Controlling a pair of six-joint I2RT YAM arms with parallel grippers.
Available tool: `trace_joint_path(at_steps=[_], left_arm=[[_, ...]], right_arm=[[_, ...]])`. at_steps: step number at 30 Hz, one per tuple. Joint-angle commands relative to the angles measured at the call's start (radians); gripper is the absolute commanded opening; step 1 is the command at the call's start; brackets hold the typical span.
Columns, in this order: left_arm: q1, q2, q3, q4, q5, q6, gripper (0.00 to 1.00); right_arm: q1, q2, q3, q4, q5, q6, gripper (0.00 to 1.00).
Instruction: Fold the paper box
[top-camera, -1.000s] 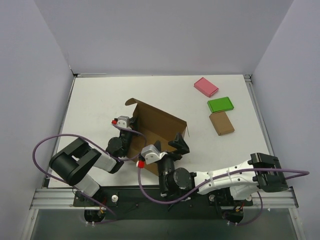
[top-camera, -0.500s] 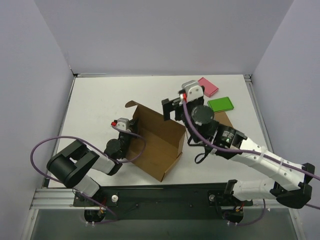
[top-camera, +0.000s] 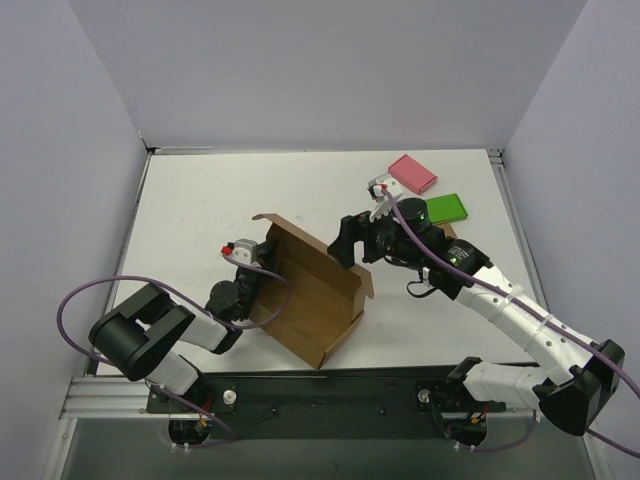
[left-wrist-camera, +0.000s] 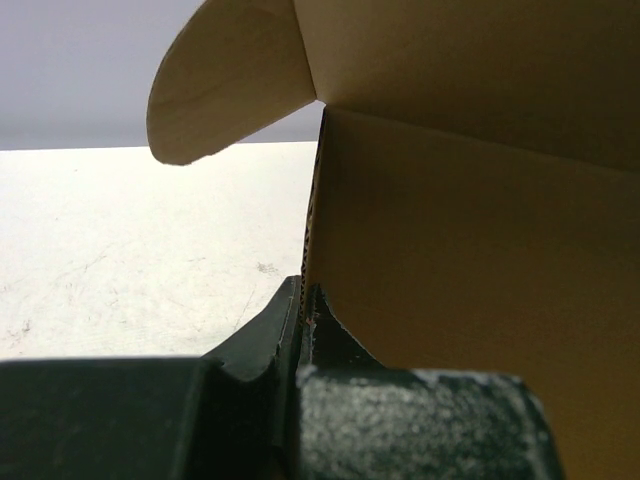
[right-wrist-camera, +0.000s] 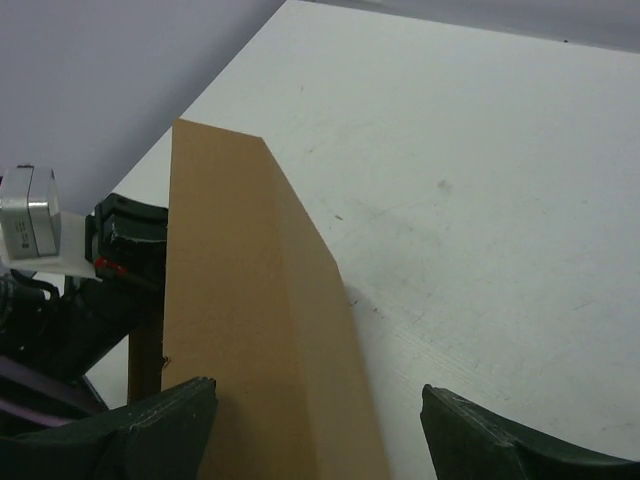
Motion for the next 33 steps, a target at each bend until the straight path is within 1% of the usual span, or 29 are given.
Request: trace_joint_path(at_steps=[1,6,8,12,13,15,16,22,25,26,28,29,30,32,33], left_arm=[[-0.014,0.04,-0.055,-0.176,0.038,-0.008,0.0],[-0.014,0.011,-0.049,-0.229,0.038,-0.008,0.0],[-0.014,-0.009,-0.049,-0.248,0.041,-0.013,0.0],[-0.016,-0.066,-0.052,-0.332,0.038,-0.037,0.0],[-0.016,-0.099,-0.05,-0.347,0.039,-0.046,0.06],[-0.016,-0.135,-0.046,-0.412,0.042,-0.056,0.13],[-0.016,-0.176,-0.044,-0.436,0.044,-0.063,0.17],[-0.016,-0.323,-0.046,-0.582,0.041,-0.07,0.2],[-0.016,-0.383,-0.043,-0.657,0.035,-0.073,0.24],[-0.016,-0.4,-0.044,-0.673,0.035,-0.073,0.28],[-0.016,-0.461,-0.05,-0.72,0.031,-0.082,0.31],[-0.016,-0.483,-0.049,-0.742,0.03,-0.086,0.34],[-0.016,-0.512,-0.046,-0.798,0.031,-0.091,0.38],[-0.016,-0.6,-0.038,-0.86,0.038,-0.103,0.41],[-0.015,-0.63,-0.035,-0.925,0.045,-0.106,0.45]], right_arm=[[0.046,-0.041,0.012,0.005,-0.062,-0.04,0.84],[0.13,-0.009,0.028,-0.039,0.059,-0.111,0.82],[0.143,0.003,0.032,-0.044,0.07,-0.109,0.81],[0.15,0.022,0.026,-0.048,0.059,-0.077,0.76],[0.158,0.023,0.024,-0.048,0.059,-0.068,0.75],[0.181,0.032,0.019,-0.05,0.067,-0.055,0.71],[0.189,0.034,0.013,-0.05,0.085,-0.052,0.7],[0.241,0.068,-0.001,-0.05,0.147,-0.04,0.67],[0.259,0.083,-0.005,-0.05,0.176,-0.043,0.65],[0.261,0.086,-0.007,-0.05,0.184,-0.042,0.63],[0.267,0.089,-0.008,-0.05,0.193,-0.037,0.61],[0.272,0.089,-0.01,-0.05,0.193,-0.035,0.58],[0.273,0.089,-0.01,-0.052,0.225,-0.034,0.57],[0.285,0.092,-0.013,-0.052,0.251,-0.034,0.57],[0.288,0.092,-0.013,-0.055,0.263,-0.031,0.57]])
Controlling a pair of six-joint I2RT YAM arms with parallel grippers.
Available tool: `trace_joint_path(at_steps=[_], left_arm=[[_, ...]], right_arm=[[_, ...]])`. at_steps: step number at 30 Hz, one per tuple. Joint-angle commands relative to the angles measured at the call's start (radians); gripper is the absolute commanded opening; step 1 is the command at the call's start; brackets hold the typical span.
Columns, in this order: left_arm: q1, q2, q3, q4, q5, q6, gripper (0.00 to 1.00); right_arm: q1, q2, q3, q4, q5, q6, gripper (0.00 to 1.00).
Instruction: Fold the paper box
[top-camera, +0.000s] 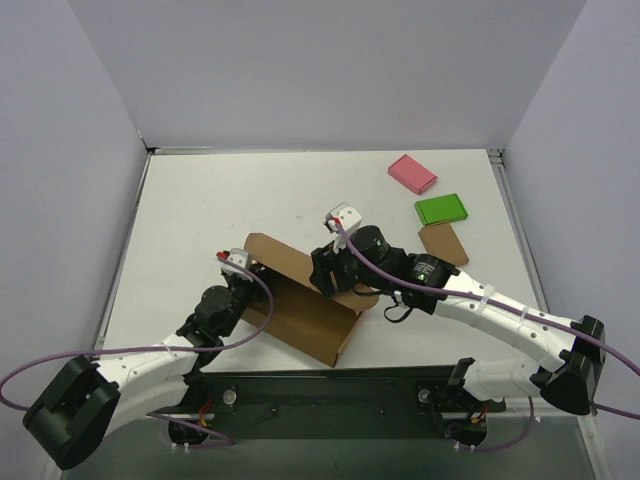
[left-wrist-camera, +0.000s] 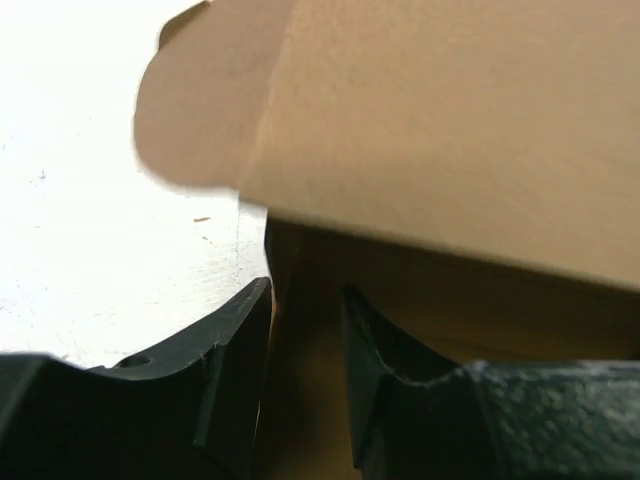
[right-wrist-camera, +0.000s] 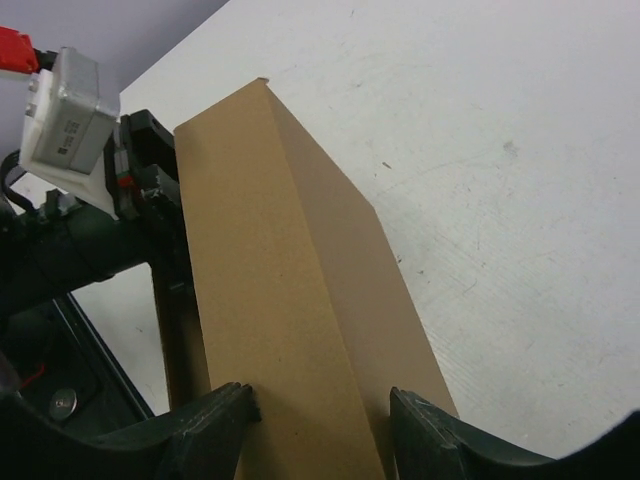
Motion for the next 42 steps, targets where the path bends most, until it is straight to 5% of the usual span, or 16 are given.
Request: trace_joint_path(at_steps=[1,14,21,30,42], left_arm=[[-0.005,-0.182,0.015,-0.225,0.023,-0.045,0.46],[-0.007,-0.605,0.15,-0.855,0.057,-0.12,0.5],[-0.007,-0.714,0.267,-1.006,0.005,-0.212,0.5],[0.002,-0.345,0.531,-0.961,0.118,-0.146,0.59],[0.08,0.156,0.513,-0.602,0.423,-0.18,0.58]], right_arm=[[0.02,0.013,-0.013,-0.016,0.116,0.009,0.57],[0.06,0.034,-0.045,-0.01,0.166,0.038,0.53],[0.069,0.033,-0.092,0.002,0.178,0.061,0.5],[0.085,0.082,-0.169,0.018,0.189,0.116,0.49],[0.085,0.198,-0.23,0.045,0.229,0.176,0.49]])
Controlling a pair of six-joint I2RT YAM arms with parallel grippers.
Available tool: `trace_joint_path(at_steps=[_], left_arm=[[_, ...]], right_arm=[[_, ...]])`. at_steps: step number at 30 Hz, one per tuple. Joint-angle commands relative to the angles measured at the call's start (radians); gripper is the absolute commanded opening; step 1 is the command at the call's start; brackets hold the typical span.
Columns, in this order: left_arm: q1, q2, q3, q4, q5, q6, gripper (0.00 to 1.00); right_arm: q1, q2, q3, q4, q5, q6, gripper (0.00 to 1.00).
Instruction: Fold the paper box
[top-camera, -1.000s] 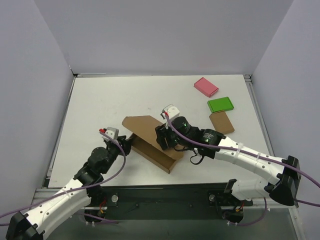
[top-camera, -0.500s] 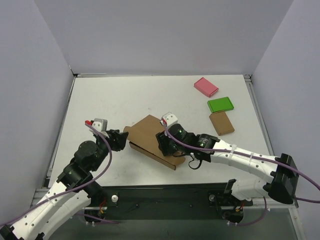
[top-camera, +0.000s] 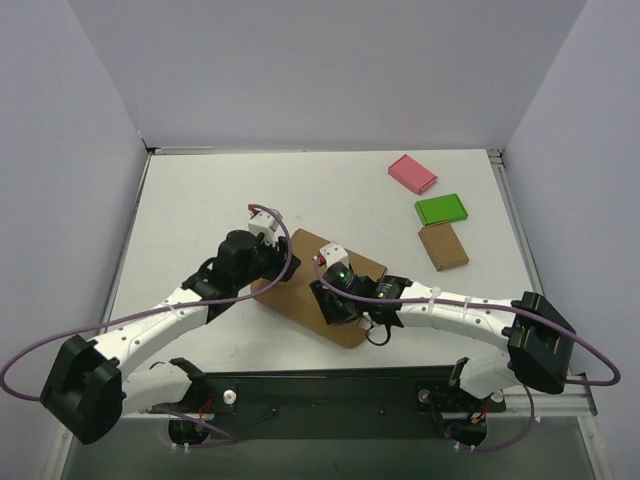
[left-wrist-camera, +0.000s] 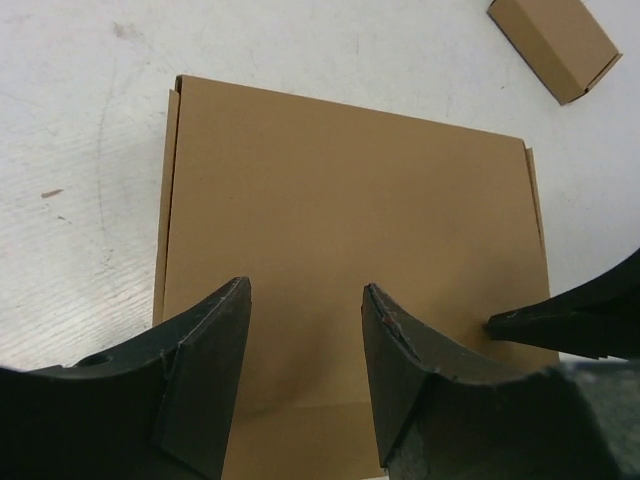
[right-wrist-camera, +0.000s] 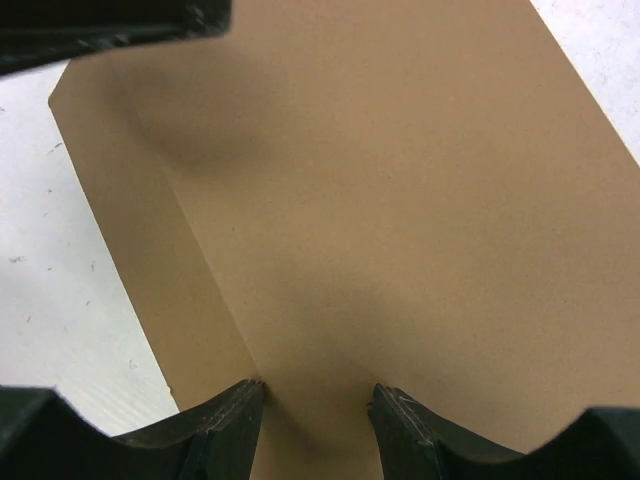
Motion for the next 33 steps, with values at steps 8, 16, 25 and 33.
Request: trace_joint_path(at_steps=[8,16,25,33], left_arm=[[0.064,0.19,-0.17,0.305,0.169,-0.081,0.55],[0.076,0.067,-0.057,0.134,0.137,-0.05,0.57],[0.272,0.001,0.265,-0.256,0.343,-0.015,0.64],[0.406,0.068,0.377,-0.331,0.43,0.105,0.66]], right_arm=[[-0.004,0.082,-0.05,0.011,0.056,0.063,0.55],[-0.001,0.011,-0.005,-0.01,0.027,-0.018,0.7],[0.085,-0.164,0.01,-0.029,0.059,-0.29,0.95],[0.269,-0.048,0.013,0.045,0.361,-0.356,1.0]])
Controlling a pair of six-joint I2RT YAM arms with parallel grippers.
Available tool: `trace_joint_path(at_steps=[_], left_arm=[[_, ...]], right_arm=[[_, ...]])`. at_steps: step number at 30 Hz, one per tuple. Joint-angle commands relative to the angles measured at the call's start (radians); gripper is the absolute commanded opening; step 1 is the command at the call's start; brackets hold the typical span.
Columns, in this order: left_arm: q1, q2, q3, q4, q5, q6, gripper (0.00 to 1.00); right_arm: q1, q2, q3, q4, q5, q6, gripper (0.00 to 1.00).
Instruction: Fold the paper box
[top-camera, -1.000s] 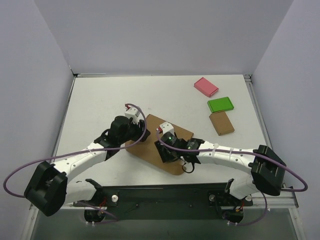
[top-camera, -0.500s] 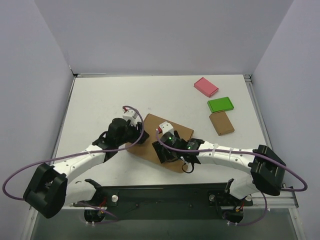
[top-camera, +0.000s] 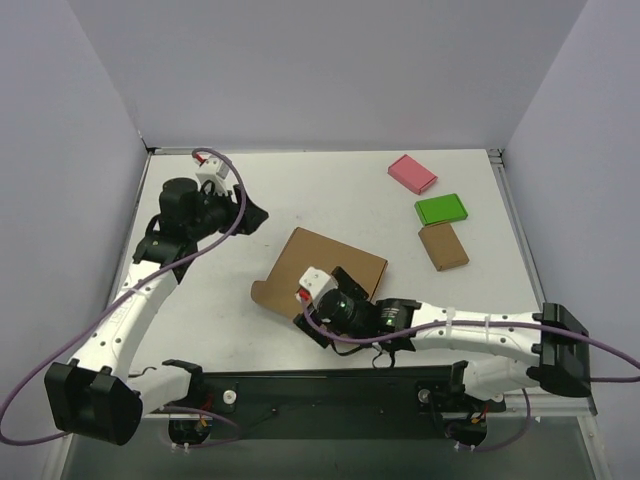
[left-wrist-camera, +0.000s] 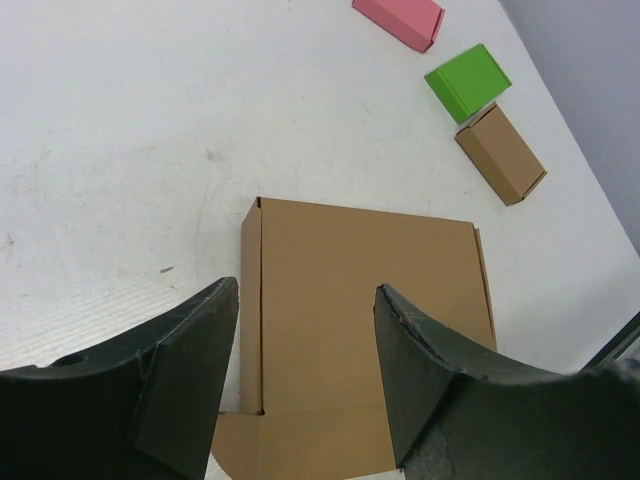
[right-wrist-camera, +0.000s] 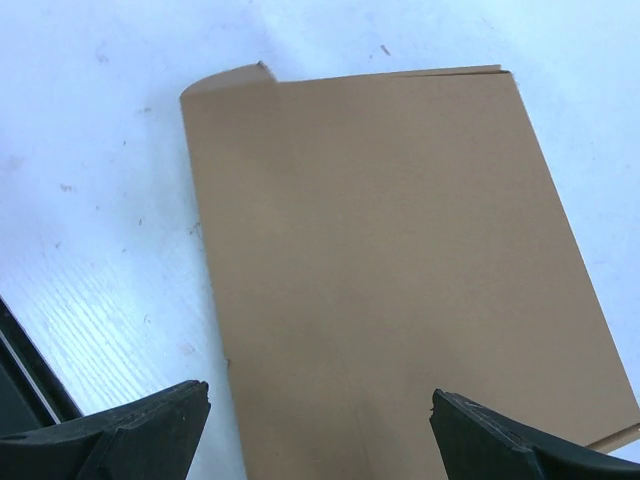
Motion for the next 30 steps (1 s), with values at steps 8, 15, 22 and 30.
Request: trace_joint_path(at_steps=[8,15,22,30], left_arm=[[0.074,0.009,-0.089,0.06,0.142,0.037,0.66],[0.077,-0.021,-0.101,0.04,0.119,0.056,0.67],[0.078,-0.011,-0.1,0.038,0.13,0.057,0.67],[0.078,-0.01,-0.104,0.041,0.132,0.059,0.67]], right_arm=[[0.231,0.311,0.084,0.041,0.507,-0.066,1.0],[0.216,0.466,0.141,-0.007,0.663,-0.046,0.99],[0.116,0.558,0.152,-0.019,0.653,-0.056,0.83],[0.09,0.549,0.109,0.033,0.596,-0.124,0.39]])
